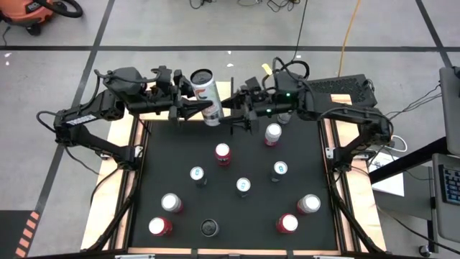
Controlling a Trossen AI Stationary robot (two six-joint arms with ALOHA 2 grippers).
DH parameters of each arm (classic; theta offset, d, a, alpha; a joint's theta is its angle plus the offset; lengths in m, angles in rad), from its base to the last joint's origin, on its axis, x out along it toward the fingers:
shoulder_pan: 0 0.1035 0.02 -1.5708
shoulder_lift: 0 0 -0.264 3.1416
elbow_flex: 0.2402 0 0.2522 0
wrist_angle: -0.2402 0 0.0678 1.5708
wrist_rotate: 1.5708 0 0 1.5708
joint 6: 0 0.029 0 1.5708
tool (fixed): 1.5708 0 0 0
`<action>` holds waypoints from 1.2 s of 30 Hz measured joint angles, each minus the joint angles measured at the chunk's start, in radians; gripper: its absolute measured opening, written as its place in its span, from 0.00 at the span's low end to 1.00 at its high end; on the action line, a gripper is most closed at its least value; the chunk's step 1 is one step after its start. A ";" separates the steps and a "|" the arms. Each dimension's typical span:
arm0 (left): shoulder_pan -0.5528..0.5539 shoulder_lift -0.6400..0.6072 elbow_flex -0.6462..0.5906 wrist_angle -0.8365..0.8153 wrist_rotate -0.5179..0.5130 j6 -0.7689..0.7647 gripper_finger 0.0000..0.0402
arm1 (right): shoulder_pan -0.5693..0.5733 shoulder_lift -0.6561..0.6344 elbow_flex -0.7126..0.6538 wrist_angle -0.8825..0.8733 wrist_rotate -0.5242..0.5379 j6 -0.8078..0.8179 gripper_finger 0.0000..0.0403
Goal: Place canned beverage on shelf
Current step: Put the middle white yellow soda can on the shelf
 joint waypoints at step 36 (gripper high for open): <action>-0.009 0.093 0.002 -0.015 -0.212 0.039 0.59 | -0.177 -0.195 -0.001 -0.095 0.020 -0.004 0.92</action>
